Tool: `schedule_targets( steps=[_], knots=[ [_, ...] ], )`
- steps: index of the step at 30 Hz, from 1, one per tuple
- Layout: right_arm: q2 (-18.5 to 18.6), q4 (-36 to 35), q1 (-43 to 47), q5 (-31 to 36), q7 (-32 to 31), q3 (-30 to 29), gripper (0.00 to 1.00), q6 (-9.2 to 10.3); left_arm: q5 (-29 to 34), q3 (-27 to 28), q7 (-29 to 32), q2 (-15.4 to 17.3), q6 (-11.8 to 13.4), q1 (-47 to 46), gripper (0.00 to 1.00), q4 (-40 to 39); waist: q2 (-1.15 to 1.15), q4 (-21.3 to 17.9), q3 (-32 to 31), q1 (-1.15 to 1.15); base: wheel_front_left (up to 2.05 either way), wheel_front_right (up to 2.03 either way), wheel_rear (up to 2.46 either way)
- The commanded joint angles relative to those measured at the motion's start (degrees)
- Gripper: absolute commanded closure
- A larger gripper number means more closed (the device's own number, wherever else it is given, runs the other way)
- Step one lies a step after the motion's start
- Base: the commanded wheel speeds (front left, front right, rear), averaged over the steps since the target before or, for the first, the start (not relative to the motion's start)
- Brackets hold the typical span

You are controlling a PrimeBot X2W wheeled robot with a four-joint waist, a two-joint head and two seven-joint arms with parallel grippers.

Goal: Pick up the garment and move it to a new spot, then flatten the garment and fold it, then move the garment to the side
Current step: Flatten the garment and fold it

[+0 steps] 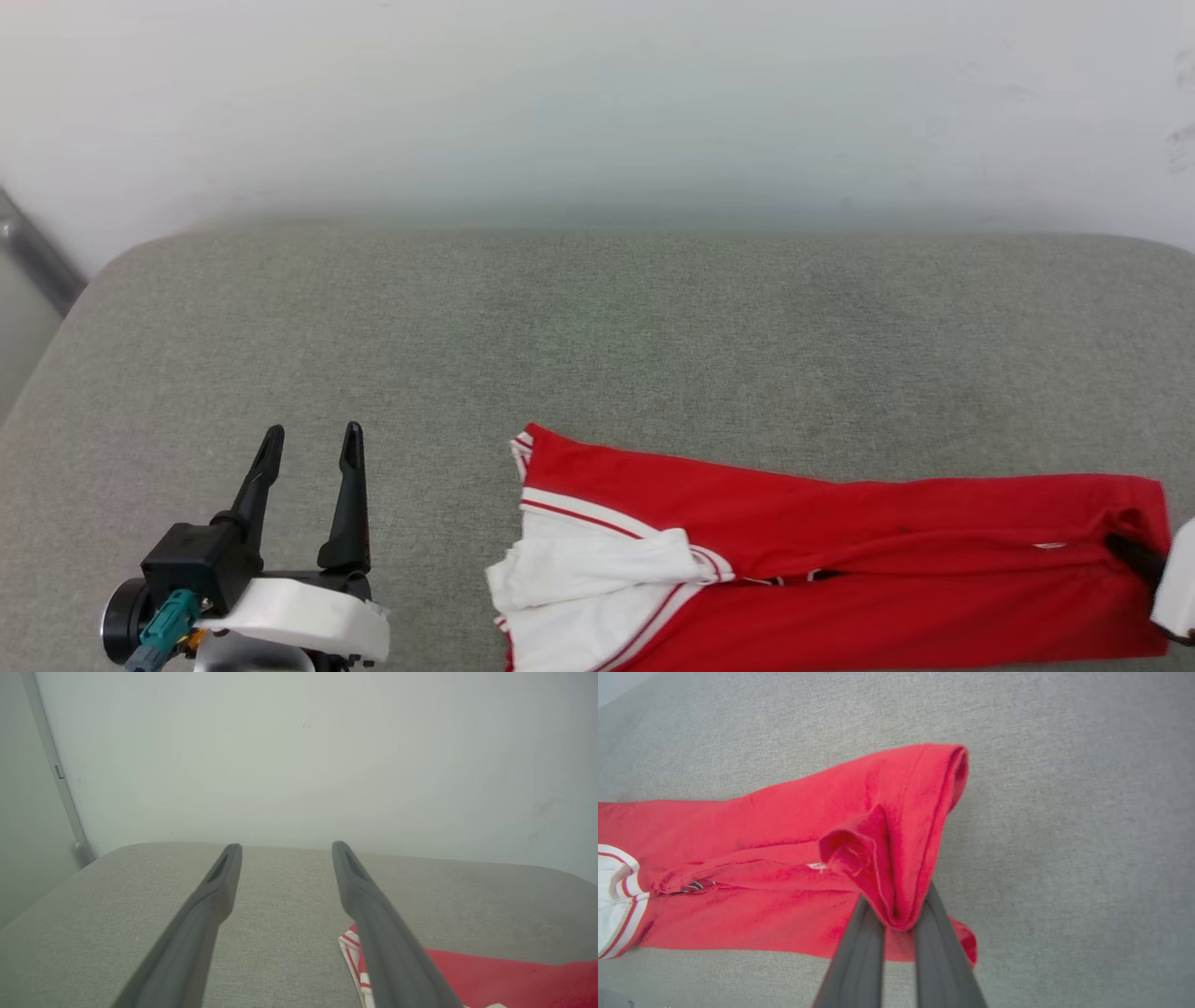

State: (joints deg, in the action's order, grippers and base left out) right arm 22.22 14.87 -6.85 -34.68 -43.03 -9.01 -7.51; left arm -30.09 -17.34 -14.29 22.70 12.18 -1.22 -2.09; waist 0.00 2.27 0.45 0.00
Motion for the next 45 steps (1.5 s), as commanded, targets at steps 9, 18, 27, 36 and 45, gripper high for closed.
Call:
schedule_targets(
  steps=[9, 18, 27, 36, 45],
  knots=[
    [-5.77, 2.36, -1.66, -2.57, -9.03, -13.09, 1.0, 0.03, -0.31, -0.11, 0.06, 0.16, 0.81, 1.44, 0.0, -0.6, 0.0, -0.77, -0.74, 0.0, 0.0, 0.0, 0.0],
    [-18.76, 3.27, -6.07, -18.11, -24.72, -19.35, 1.0, 0.03, -0.15, -0.9, 0.4, -0.22, 0.78, -0.01, 0.0, -0.68, 0.0, 0.0, -0.08, 0.0, 0.0, 0.0, 0.0],
    [-19.39, 12.94, -9.94, -39.54, -19.94, -2.54, 1.0, 0.03, 0.15, -2.39, 1.1, -0.76, -0.18, -2.79, 0.0, -0.29, 0.0, 3.3, 1.25, 0.0, 0.0, 0.0, 0.0],
    [-19.36, 17.87, -15.14, -50.55, -1.53, 23.24, 1.0, 0.03, -0.07, -3.57, 0.48, -2.23, -1.43, -5.5, 0.0, 1.42, 0.0, 6.79, 4.01, 0.0, 0.0, 0.0, 0.0],
    [-19.35, 21.86, -18.92, -46.04, 9.84, 31.46, 0.0, 0.03, -0.21, -3.37, -0.15, -2.88, -2.09, -6.3, 0.0, 3.54, 0.0, 6.7, 4.83, 0.0, 0.0, 0.0, 0.0]
  ],
)
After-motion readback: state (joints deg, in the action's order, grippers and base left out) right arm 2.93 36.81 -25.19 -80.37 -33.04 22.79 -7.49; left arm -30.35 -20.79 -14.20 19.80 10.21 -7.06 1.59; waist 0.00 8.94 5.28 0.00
